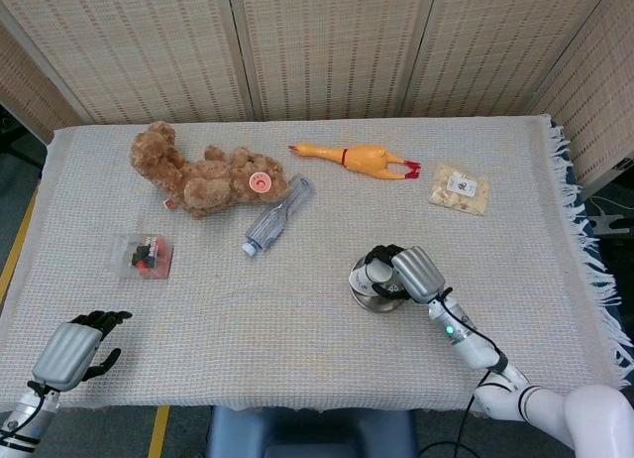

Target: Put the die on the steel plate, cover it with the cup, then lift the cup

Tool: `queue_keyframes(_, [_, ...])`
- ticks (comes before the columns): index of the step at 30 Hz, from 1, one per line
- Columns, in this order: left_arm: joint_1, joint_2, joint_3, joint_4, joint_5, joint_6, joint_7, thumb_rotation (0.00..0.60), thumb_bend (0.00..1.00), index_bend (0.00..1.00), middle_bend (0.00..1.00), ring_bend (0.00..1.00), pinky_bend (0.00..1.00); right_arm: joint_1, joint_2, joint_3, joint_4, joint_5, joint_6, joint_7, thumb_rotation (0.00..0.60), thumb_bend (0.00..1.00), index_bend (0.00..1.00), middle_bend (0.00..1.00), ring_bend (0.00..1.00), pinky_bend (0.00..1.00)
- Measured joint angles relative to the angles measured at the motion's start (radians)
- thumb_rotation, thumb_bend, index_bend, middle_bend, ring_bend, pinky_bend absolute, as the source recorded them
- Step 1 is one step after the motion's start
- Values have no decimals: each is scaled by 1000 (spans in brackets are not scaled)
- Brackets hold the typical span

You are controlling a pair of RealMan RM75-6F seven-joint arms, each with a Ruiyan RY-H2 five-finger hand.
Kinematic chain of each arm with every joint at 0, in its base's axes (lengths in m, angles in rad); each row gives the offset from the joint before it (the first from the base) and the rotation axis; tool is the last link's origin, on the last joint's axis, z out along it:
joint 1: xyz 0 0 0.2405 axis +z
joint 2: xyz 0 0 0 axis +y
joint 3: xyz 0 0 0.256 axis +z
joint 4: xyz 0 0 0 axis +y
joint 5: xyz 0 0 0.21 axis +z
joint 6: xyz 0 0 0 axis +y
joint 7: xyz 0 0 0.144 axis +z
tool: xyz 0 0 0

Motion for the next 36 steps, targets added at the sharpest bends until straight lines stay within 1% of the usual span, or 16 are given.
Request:
queue_keyframes(5, [-1,-1,0,1,-1,-3,2,600,358,245,328,303,449,-4,18,0,-37,-8,16,1,600,214,597,493,440,743])
queue_keyframes(8, [-1,0,0,0,-2,-3,1,600,357,245,328,303,449,-8,38,1,-76,-5,17,-34,600,214,597,493,440,743])
queue_keyframes(12, [-1,0,0,-1,-3,-3,0,600,358,245,328,303,449,-17,69,3,-137,7,11,-127,600,214,597,493,440,743])
queue_keyframes(17, [-1,0,0,-2,-2,-4,1,600,358,245,328,304,449,-34,112,6,-233,40,-11,-290,600,214,597,493,440,743])
queue_keyframes(21, [-1,0,0,-2,-2,-3,1,600,358,246,328,303,449,-46,144,6,-292,76,-53,-356,600,214,598,493,440,743])
queue_keyframes(30, [-1,1,1,-2,-1,-3,0,600,357,245,328,303,449,-54,152,7,-301,96,-81,-388,600,215,597,493,440,743])
queue_keyframes(33, [0,1,1,-3,0,-1,0,600,358,245,329,303,449,-55,143,7,-280,90,-78,-380,600,215,598,493,440,743])
queue_keyframes(36, [0,2,2,-4,1,-2,1,600,357,245,328,303,449,-54,122,5,-233,79,-74,-352,600,214,597,493,440,743])
